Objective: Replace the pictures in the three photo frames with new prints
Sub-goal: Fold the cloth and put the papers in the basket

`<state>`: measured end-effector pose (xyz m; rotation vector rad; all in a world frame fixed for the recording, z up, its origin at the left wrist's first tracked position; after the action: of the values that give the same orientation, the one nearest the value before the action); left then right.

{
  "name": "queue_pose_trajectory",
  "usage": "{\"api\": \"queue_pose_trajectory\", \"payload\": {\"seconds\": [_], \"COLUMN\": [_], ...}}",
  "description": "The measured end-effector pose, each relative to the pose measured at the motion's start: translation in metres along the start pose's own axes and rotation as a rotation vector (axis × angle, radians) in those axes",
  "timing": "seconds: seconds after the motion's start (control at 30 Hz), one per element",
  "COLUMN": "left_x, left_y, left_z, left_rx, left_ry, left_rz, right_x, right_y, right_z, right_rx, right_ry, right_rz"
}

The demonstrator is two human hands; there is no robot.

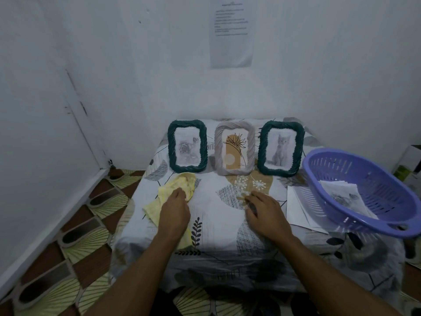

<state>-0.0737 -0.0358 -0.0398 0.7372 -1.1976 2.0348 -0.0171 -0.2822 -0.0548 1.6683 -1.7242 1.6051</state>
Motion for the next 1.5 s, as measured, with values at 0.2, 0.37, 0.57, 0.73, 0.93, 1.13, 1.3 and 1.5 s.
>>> {"api": "queue_pose_trajectory", "payload": {"seconds": [0.2, 0.37, 0.57, 0.73, 0.93, 1.13, 1.3, 1.5], "left_x": [0.008, -0.028, -0.033, -0.004, -0.041, -0.022, 0.002, 0.033], "left_y": [-0.011, -0.012, -0.016, -0.008, 0.035, 0.017, -0.017, -0.061], "left_z": [0.013, 0.035, 0.059, 0.077, 0.113, 0.118, 0.092, 0.089], "left_rx": [0.374, 0.803, 0.783, 0.17, -0.345, -0.226, 0.029, -0.075], "left_ry": [0.562, 0.936, 1.06, 0.68, 0.251, 0.443, 0.564, 0.428], "left_rz": [0.143, 0.094, 0.006, 0.045, -0.238, -0.143, -0.12, -0.125], "right_x": [0.024, 0.011, 0.008, 0.031, 0.038, 0.05, 0.077, 0.128], "right_y": [-0.004, 0.01, 0.008, -0.001, 0.004, 0.002, -0.032, -0.079], "right_z": [-0.02, -0.055, -0.044, -0.008, 0.026, 0.041, 0.027, 0.014], "right_rx": [-0.033, -0.154, -0.392, -0.829, -0.953, -0.662, -0.369, -0.289], "right_ry": [-0.226, -0.407, -0.634, -1.041, -0.865, -0.797, -0.526, -0.465], "right_rz": [0.023, -0.241, -0.295, -0.207, -0.288, -0.177, 0.047, 0.188]}}
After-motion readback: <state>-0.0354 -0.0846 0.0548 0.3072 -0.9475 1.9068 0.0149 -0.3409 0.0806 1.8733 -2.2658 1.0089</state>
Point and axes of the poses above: each hand's wrist, its own y-axis away from the middle knuckle, its own x-axis out of the back of the hand, z = x × y, the point moved 9 cm from there along -y, towards the middle knuckle, and after that the axes turned 15 degrees about z, right-handed, at the moved point
